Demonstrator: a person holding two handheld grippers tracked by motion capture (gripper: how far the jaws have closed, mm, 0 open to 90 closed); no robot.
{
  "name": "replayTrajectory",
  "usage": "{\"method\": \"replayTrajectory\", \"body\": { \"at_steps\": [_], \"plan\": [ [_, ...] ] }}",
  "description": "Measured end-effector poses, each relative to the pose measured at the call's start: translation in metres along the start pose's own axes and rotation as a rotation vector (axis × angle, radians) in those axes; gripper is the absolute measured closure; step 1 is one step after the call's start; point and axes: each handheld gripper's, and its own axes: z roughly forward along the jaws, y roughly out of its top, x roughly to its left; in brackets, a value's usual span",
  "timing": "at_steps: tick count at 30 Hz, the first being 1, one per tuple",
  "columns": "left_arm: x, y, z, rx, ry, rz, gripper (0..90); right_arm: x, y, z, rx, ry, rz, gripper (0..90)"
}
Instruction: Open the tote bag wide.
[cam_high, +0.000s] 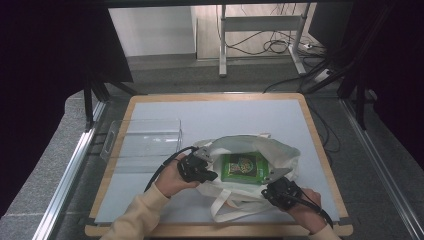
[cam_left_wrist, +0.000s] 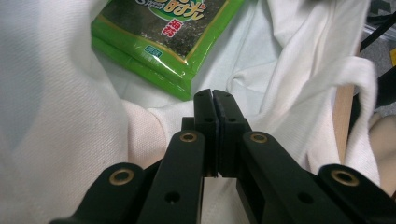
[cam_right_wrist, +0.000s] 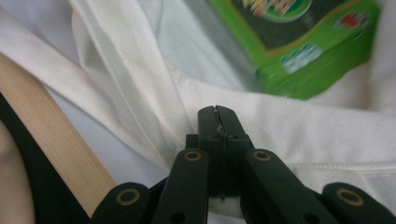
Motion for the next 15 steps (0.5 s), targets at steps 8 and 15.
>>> {"method": "replayTrajectory", "body": {
  "at_steps": [8, 15],
  "plan": [
    [0.000, 0.000, 0.002, 0.001, 0.001, 0.001, 89.7, -0.029, 0.037, 0.001, 0.034, -0.063, 0.009, 88.9],
    [0.000, -0.001, 0.001, 0.002, -0.002, 0.003, 89.7, -0.044, 0.037, 0.028, 0.160, -0.062, 0.030, 88.9]
  ]
}}
